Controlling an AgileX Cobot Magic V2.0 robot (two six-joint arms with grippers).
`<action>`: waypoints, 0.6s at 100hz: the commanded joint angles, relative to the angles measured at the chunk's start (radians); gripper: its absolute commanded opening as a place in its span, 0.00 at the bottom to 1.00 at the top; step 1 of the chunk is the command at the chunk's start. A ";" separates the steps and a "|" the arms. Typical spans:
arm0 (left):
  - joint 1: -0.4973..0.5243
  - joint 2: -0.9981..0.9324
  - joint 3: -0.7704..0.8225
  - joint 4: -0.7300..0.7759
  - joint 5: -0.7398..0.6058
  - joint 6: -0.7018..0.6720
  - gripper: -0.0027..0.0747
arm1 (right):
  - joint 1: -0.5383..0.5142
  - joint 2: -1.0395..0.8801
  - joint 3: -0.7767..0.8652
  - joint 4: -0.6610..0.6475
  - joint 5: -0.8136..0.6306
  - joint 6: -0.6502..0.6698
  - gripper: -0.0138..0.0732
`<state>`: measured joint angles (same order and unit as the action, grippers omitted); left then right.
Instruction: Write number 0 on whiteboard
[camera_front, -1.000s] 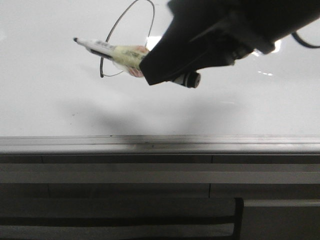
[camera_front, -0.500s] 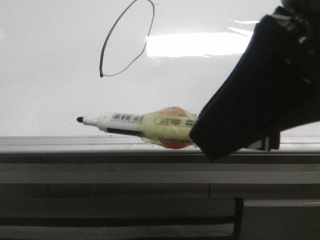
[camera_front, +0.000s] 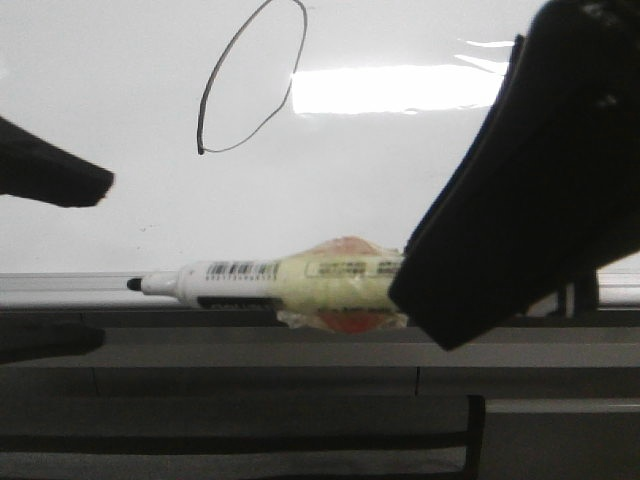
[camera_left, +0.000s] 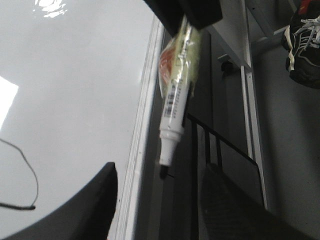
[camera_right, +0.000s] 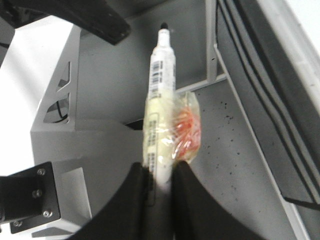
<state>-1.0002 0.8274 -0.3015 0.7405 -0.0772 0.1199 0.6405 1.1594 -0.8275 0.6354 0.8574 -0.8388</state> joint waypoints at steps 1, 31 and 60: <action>-0.006 0.053 -0.052 0.045 -0.075 -0.004 0.49 | -0.005 -0.003 -0.043 0.024 -0.006 0.006 0.08; -0.006 0.163 -0.098 0.114 -0.073 -0.004 0.49 | -0.001 -0.003 -0.072 0.050 0.010 0.007 0.08; -0.006 0.171 -0.106 0.119 -0.076 -0.004 0.49 | 0.012 -0.003 -0.072 0.063 0.009 0.007 0.08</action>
<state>-1.0002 1.0044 -0.3725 0.8667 -0.0982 0.1199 0.6486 1.1717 -0.8660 0.6474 0.8801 -0.8347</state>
